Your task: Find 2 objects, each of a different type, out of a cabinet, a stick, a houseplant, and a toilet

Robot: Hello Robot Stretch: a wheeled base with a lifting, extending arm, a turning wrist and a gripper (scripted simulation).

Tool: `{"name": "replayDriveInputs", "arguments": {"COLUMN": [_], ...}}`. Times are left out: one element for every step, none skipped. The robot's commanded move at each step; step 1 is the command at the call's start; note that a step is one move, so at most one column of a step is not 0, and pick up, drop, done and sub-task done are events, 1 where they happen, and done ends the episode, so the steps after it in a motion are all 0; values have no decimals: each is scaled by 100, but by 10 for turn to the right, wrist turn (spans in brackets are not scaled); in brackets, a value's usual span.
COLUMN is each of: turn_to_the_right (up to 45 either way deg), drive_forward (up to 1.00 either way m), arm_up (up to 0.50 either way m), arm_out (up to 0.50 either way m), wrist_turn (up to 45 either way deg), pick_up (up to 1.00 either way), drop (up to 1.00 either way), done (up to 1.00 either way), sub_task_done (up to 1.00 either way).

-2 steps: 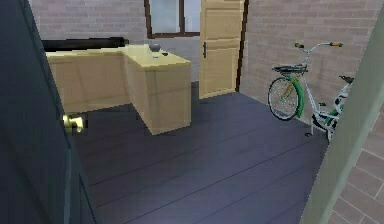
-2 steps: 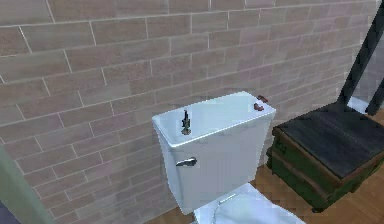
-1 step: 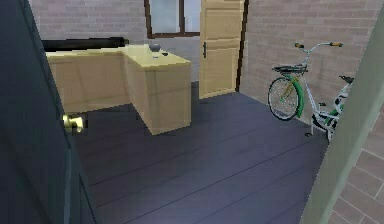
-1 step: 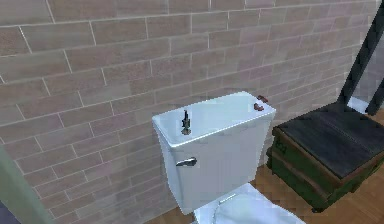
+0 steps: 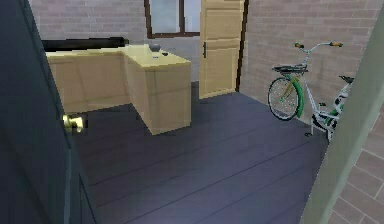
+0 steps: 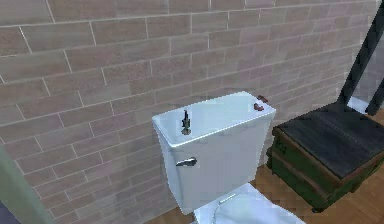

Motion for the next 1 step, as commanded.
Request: {"name": "replayDriveInputs", "arguments": {"turn_to_the_right": [330], "drive_forward": [0], "arm_up": [0], "arm_out": [0], "wrist_turn": [0], "pick_up": [0], "drop": [0], "done": [0], "sub_task_done": [0]}}
